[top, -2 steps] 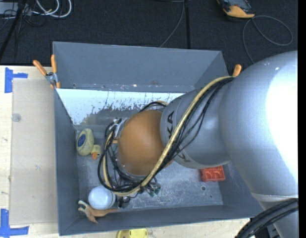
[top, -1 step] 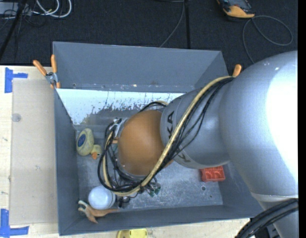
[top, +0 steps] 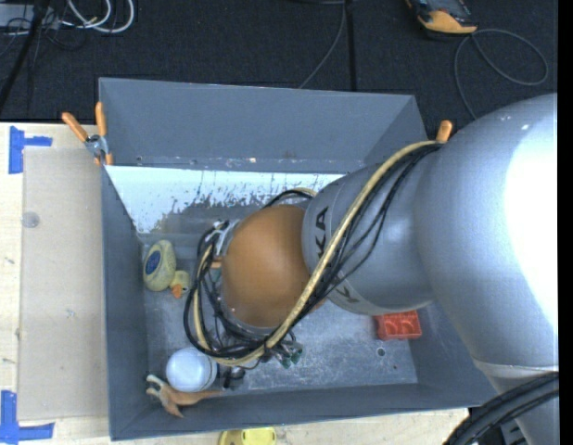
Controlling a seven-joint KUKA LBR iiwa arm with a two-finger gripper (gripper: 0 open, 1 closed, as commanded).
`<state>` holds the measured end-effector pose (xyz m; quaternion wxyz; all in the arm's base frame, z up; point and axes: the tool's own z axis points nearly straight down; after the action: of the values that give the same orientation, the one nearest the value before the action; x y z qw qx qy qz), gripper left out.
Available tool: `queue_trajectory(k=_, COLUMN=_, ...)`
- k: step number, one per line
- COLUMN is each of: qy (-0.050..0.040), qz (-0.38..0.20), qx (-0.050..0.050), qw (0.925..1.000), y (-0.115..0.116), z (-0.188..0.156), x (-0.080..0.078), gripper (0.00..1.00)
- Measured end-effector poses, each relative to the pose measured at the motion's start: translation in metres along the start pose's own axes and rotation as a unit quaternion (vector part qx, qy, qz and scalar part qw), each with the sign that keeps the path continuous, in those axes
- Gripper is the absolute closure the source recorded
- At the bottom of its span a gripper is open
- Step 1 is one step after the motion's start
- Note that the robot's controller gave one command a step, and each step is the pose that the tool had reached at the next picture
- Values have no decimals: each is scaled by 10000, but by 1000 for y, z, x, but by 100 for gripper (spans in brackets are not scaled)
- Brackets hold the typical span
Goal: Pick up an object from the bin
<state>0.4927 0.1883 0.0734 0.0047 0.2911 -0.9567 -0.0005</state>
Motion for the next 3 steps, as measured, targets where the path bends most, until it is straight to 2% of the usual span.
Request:
queue_trajectory(k=1, qy=33, qz=1, qx=-7, qw=10000, y=1, z=-18, x=2, gripper=100)
queue_trajectory(k=3, qy=2, qz=4, qx=1, qw=10000, y=1, z=-61, x=0, gripper=100)
